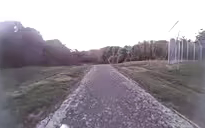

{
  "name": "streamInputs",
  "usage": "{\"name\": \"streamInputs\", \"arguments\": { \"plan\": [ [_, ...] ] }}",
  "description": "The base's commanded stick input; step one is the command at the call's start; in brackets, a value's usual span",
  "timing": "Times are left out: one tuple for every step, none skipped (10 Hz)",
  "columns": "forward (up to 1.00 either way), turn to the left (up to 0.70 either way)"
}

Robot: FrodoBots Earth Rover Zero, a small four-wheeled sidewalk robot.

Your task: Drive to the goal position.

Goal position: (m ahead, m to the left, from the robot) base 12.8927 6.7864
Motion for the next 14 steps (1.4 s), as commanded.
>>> {"name": "streamInputs", "arguments": {
  "plan": [
    [0.50, 0.00],
    [0.50, 0.00],
    [0.50, 0.00],
    [0.50, 0.00],
    [0.50, 0.00],
    [0.50, 0.00],
    [0.50, 0.00],
    [0.50, 0.00],
    [0.50, 0.00],
    [0.50, 0.00],
    [0.50, 0.00],
    [0.50, -0.29],
    [0.50, -0.50],
    [0.50, -0.50]
  ]
}}
